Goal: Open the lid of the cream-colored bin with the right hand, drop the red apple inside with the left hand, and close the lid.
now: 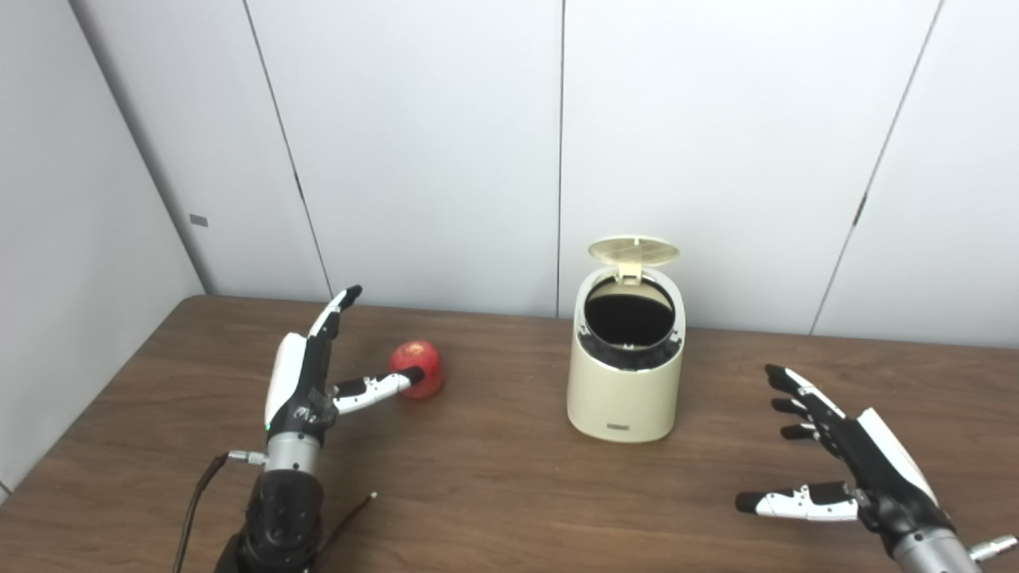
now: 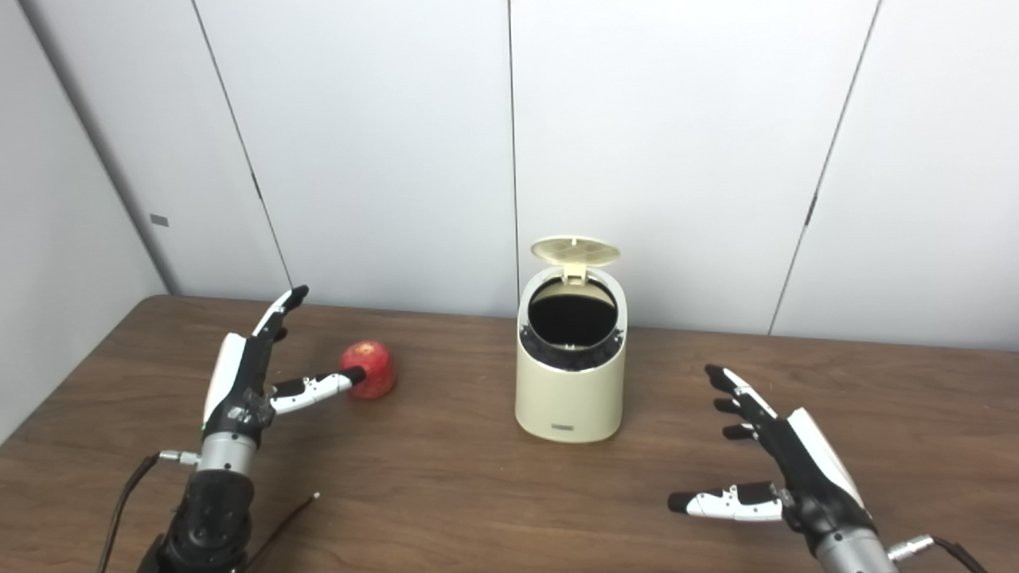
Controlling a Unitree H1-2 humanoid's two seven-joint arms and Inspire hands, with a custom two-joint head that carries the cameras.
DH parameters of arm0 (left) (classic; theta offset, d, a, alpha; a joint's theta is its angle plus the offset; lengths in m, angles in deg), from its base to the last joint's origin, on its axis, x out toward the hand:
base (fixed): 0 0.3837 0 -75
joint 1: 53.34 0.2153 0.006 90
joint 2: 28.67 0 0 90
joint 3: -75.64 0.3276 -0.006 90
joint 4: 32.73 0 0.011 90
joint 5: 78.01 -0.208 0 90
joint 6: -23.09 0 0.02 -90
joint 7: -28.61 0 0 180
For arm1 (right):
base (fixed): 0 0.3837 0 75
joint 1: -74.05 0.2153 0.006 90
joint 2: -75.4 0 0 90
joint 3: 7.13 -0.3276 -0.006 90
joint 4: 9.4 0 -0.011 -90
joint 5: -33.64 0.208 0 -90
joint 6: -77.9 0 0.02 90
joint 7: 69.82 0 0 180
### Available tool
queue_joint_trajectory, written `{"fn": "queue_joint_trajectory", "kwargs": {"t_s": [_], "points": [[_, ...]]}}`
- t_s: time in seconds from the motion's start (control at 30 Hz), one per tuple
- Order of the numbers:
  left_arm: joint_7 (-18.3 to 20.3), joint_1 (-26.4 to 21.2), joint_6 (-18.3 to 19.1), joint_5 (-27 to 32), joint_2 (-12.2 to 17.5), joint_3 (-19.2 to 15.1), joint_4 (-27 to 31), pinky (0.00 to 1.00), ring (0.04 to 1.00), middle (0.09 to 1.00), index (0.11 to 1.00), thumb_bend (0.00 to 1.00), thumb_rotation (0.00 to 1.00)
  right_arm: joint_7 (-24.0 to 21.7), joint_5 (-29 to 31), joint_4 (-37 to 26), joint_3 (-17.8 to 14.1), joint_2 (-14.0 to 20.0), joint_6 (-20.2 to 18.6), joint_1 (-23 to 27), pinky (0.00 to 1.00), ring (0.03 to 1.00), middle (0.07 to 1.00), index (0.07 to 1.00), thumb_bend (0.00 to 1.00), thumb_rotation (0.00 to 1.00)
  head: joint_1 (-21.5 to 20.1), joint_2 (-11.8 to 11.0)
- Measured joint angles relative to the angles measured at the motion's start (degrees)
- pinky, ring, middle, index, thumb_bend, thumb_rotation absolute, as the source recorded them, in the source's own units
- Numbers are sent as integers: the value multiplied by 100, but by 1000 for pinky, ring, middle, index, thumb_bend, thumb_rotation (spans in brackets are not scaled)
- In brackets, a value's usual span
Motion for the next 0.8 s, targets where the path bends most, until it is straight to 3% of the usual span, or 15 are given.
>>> {"fn": "queue_joint_trajectory", "kwargs": {"t_s": [0.17, 0.47, 0.8], "points": [[-8, -31, 78, -115, 158, 161, -182, 808, 908, 888, 914, 976, 267, -16, 1, -131, 0, 20, -24, -71, 750, 862, 921, 922, 841, 135, -18, 26], [-61, -51, 153, -212, 159, 310, -598, 810, 934, 918, 918, 945, 265, -50, 0, -171, -1, 134, -99, -78, 736, 859, 918, 913, 840, 145, -18, 44], [-273, -132, 120, -294, 149, 516, -972, 737, 858, 859, 892, 939, 279, -50, -7, -312, 33, 128, -219, -109, 705, 853, 918, 902, 834, 140, -79, 70]]}}
